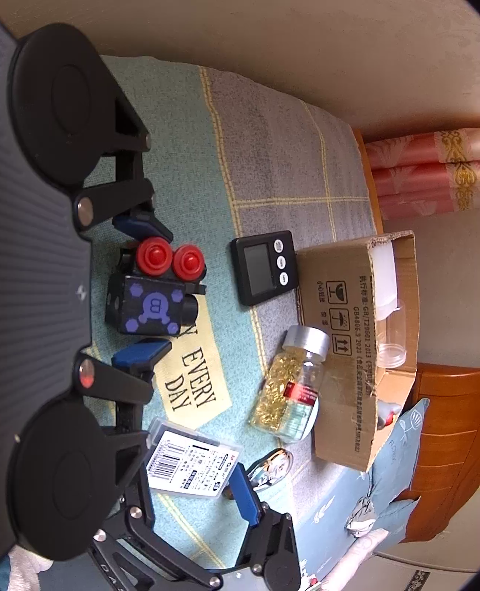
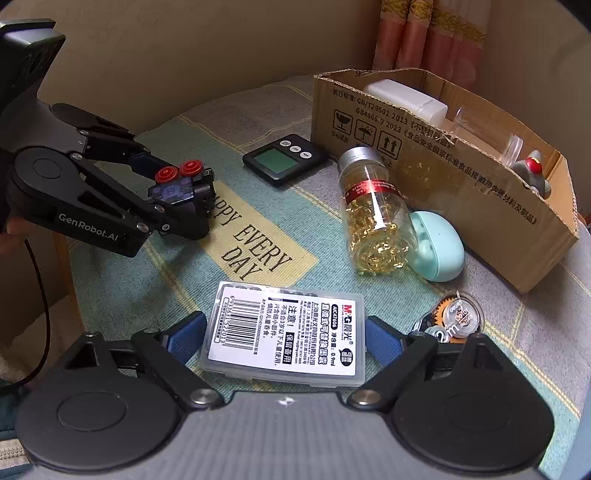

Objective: Organize rigid objects
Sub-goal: 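Close left tool on the red-and-black block while right tool moves to white pencil-lead case, then close the right tool around the white pencil-lead case, then carry both items into the box while right tool releases the case, then left releases block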

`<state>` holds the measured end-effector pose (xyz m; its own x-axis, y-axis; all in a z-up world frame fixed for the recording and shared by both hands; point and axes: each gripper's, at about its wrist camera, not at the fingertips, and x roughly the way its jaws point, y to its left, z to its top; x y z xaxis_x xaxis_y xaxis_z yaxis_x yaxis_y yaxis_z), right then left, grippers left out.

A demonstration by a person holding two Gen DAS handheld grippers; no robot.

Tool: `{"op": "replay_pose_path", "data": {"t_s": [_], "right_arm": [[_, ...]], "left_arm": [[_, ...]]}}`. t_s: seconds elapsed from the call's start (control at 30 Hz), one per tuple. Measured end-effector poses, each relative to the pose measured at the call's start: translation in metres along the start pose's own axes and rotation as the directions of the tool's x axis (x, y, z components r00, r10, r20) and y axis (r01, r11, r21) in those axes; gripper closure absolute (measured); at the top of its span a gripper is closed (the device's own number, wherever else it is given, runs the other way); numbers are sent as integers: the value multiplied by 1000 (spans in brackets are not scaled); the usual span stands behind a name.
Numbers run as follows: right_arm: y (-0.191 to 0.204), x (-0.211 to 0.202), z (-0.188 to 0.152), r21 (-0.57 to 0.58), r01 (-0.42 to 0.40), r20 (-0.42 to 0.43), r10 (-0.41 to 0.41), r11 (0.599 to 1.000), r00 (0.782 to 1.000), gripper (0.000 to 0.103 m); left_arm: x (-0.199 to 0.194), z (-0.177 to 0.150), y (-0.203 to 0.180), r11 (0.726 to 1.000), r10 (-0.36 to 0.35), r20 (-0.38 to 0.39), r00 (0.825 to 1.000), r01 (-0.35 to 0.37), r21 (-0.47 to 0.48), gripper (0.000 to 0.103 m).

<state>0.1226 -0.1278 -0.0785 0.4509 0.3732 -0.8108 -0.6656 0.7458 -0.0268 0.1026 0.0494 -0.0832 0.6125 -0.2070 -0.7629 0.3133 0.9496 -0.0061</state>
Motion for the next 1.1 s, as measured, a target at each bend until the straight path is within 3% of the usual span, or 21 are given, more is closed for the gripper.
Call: {"op": "replay_pose_path", "data": {"t_s": [0.3, 0.6, 0.9, 1.1], "right_arm": [[2, 3, 1, 54, 32, 4, -32, 998, 999, 7], [6, -2, 3, 40, 57, -11, -57, 998, 998, 11], [3, -23, 8, 7, 68, 9, -68, 998, 998, 11], [-13, -49, 25, -7, 90, 65, -90, 996, 994, 11]], "left_arm": [[4, 4, -6, 1000, -3, -1, 1000, 3, 4, 53], [-2, 4, -6, 1000, -12, -3, 1000, 12, 9, 54], [-20, 18, -8, 1000, 1, -1, 1000, -1, 16, 54], [-34, 35, -10, 999, 18, 32, 999, -19, 31, 54]]}}
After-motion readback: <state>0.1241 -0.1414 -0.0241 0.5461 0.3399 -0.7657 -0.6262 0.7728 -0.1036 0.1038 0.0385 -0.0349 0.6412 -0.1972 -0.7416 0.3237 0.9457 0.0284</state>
